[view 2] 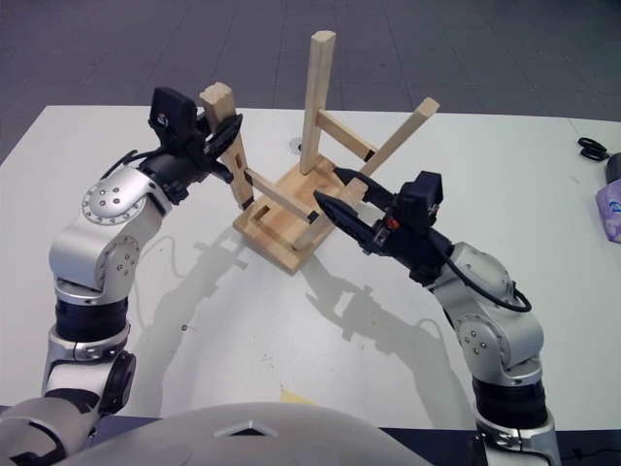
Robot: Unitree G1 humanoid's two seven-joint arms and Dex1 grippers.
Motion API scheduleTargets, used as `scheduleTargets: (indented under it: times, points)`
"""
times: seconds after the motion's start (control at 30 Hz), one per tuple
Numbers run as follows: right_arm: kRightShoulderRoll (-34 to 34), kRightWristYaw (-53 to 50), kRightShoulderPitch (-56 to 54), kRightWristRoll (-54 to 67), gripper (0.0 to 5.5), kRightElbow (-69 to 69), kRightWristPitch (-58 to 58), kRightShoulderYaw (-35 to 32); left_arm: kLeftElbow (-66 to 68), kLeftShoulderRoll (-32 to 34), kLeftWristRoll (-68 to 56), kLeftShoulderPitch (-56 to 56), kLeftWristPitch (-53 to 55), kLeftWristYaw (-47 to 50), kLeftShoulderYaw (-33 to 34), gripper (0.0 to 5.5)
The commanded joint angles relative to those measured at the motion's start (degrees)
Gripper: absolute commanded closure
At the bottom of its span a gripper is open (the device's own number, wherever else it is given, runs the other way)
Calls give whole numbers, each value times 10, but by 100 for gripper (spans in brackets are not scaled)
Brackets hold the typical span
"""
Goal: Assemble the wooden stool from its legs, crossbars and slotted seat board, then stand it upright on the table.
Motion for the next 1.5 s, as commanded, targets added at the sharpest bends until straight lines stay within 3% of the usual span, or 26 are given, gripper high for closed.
scheduleTargets:
  times: [0.03, 0.27, 0.5, 1.1, 1.27, 1.5]
  points:
    - [4, 0, 37, -13, 341, 47, 55, 51, -35, 16, -1, 22, 3, -34, -19, 446]
    - [7, -2, 37, -16, 341, 48, 52, 57, -26, 45, 18, 35, -11, -57, -4, 446]
    - [5, -4, 34, -24, 341, 57, 46, 53, -49, -14, -45, 11, 38, -39, 25, 446]
    - [16, -12, 35, -26, 341, 61, 40, 55, -52, 44, 16, 41, -9, -94, -28, 446]
    - [17, -15, 36, -30, 341, 58, 38, 57, -77, 28, -23, 41, 11, -111, -22, 446]
    - [24, -23, 35, -33, 341, 59, 35, 62, -93, -15, -123, 3, 96, -104, 39, 444]
